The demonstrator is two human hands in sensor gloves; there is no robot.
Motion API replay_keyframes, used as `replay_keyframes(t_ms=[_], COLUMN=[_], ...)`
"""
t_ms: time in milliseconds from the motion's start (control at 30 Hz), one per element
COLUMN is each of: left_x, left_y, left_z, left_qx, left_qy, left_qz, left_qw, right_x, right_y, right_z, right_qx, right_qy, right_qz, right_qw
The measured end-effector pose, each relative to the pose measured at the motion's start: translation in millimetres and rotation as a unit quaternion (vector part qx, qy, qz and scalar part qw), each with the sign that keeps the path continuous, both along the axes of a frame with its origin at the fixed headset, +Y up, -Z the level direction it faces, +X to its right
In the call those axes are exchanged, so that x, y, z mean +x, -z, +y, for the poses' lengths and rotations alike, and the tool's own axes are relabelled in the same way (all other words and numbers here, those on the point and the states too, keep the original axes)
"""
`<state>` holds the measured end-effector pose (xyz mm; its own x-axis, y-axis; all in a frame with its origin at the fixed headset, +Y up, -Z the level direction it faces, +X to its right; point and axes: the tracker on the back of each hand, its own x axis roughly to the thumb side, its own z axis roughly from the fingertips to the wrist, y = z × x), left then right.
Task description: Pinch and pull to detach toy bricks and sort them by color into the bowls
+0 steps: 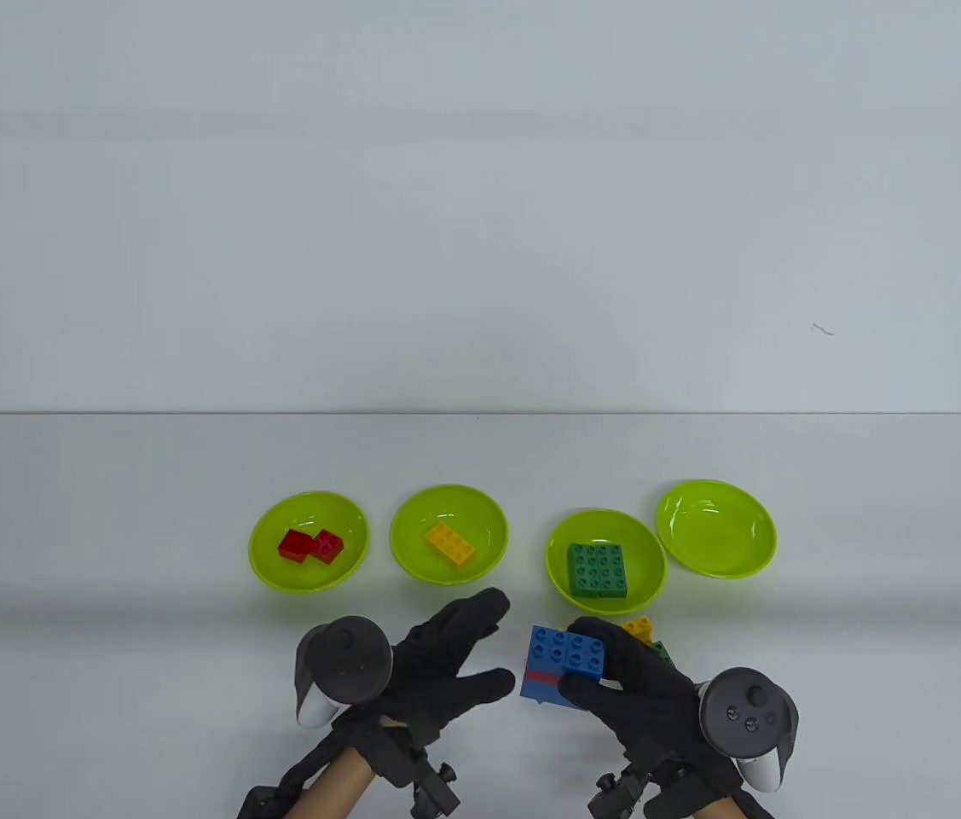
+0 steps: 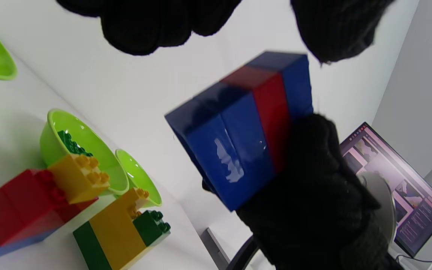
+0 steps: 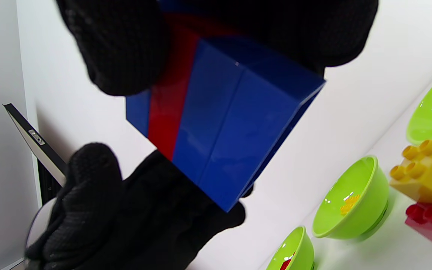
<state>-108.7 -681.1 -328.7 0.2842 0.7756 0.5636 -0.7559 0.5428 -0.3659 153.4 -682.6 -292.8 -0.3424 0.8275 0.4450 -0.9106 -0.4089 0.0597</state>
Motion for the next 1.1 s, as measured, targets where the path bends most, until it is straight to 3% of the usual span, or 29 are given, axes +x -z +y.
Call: replay_keyframes(t_ms=[200,433,600,767,867,933,1000,1100], left_x=[15,16,10,9,9,10,10,12], left_y=[-12,-20,-24,-26,-25,-27,-30,-31], left_z=[-4,-4,-6,-9,-14,-14,-12,-11], left_qx=[0.026,0.061,0.087,0.093,0.068,0.076,0.119,0.146], left_qy=[0.010,0.007,0.017,0.022,0.016,0.015,0.038,0.055], left_qz=[-0.006,0.028,0.031,0.039,0.037,0.036,0.047,0.055], left_qw=[1.000,0.998,0.996,0.995,0.997,0.996,0.991,0.986], right_x=[-8,-9,-8,-8,-8,-7,-6,-6], right_y=[-4,-5,-5,-10,-12,-11,-9,-11], right_z=[-2,-3,-4,1,4,3,3,5], right_qx=[-0.012,-0.016,-0.041,0.004,0.045,0.023,-0.006,0.005], right_qy=[0.016,0.017,0.023,-0.023,-0.070,-0.053,-0.027,-0.044], right_qz=[0.024,0.037,0.097,0.046,0.015,0.029,0.040,0.032], right_qw=[1.000,0.999,0.994,0.999,0.996,0.998,0.999,0.998])
